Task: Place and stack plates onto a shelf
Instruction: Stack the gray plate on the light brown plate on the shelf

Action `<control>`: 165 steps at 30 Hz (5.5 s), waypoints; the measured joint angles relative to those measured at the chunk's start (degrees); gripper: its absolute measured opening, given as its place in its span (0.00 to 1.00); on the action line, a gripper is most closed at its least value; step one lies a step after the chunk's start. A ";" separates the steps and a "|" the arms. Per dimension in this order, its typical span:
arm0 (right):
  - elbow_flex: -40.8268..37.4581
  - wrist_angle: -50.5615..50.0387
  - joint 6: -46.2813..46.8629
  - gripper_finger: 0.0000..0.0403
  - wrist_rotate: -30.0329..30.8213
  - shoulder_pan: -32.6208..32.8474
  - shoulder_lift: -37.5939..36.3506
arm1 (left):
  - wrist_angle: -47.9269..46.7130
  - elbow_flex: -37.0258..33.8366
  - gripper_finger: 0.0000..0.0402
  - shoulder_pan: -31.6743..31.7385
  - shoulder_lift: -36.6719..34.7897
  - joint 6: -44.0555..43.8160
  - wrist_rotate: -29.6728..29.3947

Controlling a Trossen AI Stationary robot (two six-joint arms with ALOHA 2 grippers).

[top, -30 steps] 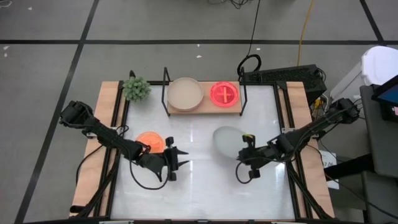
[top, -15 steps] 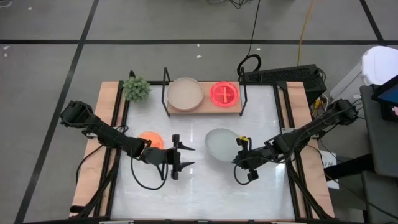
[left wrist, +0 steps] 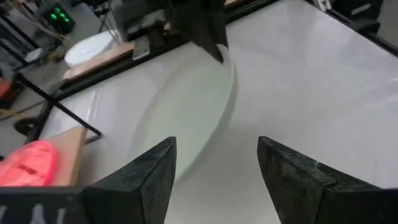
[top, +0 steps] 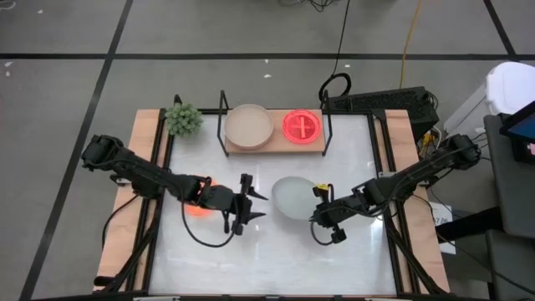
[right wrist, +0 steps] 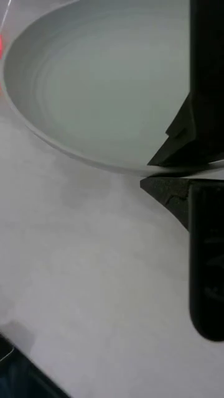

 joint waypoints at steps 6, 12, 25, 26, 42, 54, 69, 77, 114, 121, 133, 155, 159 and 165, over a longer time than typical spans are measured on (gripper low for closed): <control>0.00 0.48 -0.74 0.01 0.05 -0.72 0.31 | 3.40 0.04 0.57 1.23 0.00 5.88 -5.81; 0.00 2.53 -2.93 0.01 0.16 -0.70 0.32 | 2.68 0.04 0.57 0.85 0.00 8.20 -5.74; 0.00 7.81 -8.82 0.01 0.33 -0.77 0.32 | 0.96 0.04 0.74 2.05 3.34 2.84 0.42; 0.00 8.02 -8.86 0.01 0.32 -0.89 0.32 | 1.38 0.09 0.76 2.32 3.98 3.25 0.47; -1.57 6.58 -9.20 0.01 -0.07 -1.47 0.32 | 7.75 0.00 0.31 2.84 8.04 13.01 8.02; -1.63 9.35 -11.79 0.03 -0.06 -1.49 0.32 | 6.24 -0.02 0.05 2.72 8.04 14.64 11.77; -1.53 32.62 -9.10 0.49 8.20 -1.86 -0.24 | 6.22 -0.11 0.03 2.77 8.04 14.95 11.99; -1.53 36.21 -10.60 0.55 11.62 -0.34 -4.48 | 3.83 -0.04 0.02 2.77 7.86 16.15 8.89; -1.57 27.96 -10.50 0.39 21.45 6.95 -11.79 | 0.66 0.20 0.02 26.97 -0.66 14.87 3.19; -1.57 27.65 -9.29 0.39 21.42 6.95 -11.79 | -1.07 0.20 0.05 30.43 -0.64 9.64 3.23; -1.57 27.39 -7.07 0.39 21.40 6.95 -11.77 | -4.35 0.20 0.06 34.42 -0.63 4.65 3.17; -1.57 27.26 -7.07 0.39 21.38 6.95 -11.76 | -10.56 0.20 0.06 36.30 -0.61 3.39 3.17; -1.57 27.24 -7.07 0.39 21.21 6.95 -11.77 | -10.71 0.20 0.06 36.30 -0.42 3.29 3.16; -1.57 27.24 -7.07 0.39 21.19 6.95 -11.75 | -11.50 0.17 0.07 36.32 -0.31 2.15 3.17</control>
